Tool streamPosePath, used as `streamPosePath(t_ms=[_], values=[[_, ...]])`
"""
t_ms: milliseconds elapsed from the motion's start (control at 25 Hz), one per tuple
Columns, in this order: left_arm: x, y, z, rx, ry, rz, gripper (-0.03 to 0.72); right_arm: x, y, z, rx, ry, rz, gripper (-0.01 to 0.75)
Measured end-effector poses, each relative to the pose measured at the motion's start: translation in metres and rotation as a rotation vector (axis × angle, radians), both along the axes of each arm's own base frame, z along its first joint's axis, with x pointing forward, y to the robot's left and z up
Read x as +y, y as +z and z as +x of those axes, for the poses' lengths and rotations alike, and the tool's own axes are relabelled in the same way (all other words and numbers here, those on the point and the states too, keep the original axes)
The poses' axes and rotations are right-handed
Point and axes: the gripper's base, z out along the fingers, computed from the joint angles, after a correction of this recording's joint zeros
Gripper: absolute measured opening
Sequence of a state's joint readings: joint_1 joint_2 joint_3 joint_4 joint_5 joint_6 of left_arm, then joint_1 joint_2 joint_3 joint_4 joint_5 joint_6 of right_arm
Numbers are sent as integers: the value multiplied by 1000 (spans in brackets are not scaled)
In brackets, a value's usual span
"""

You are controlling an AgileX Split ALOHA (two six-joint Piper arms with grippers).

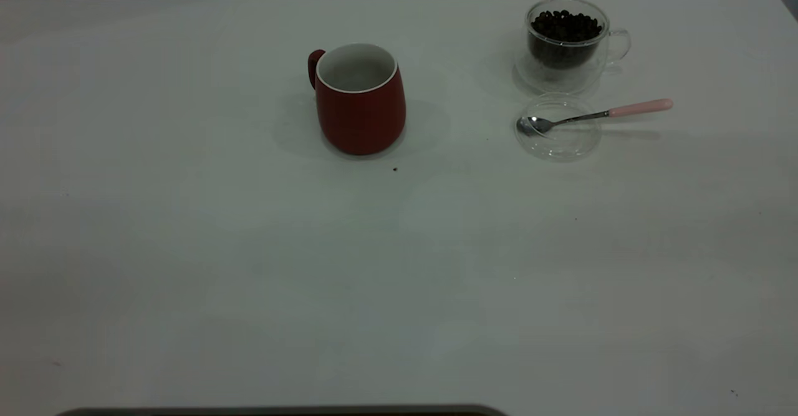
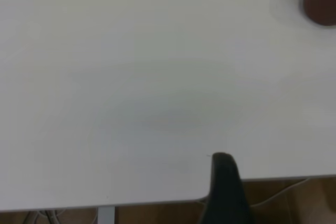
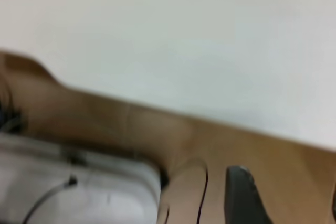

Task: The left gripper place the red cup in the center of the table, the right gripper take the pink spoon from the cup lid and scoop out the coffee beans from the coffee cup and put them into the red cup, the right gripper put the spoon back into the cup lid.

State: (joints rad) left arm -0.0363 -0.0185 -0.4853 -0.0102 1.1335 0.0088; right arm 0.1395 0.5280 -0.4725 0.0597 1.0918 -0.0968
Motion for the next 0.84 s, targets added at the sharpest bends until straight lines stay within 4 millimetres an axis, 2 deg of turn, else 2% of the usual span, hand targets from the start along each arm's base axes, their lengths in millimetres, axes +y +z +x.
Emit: streamPosePath(t_ms=[240, 440, 840], values=[[0, 0, 0, 0, 0, 0, 587, -6, 14, -42, -284, 1, 40, 442], [0, 0, 0, 0, 0, 0, 587, -9, 16, -67, -445, 2, 63, 439], [0, 0, 0, 0, -1, 1, 587, -10, 15, -70, -454, 2, 64, 438]])
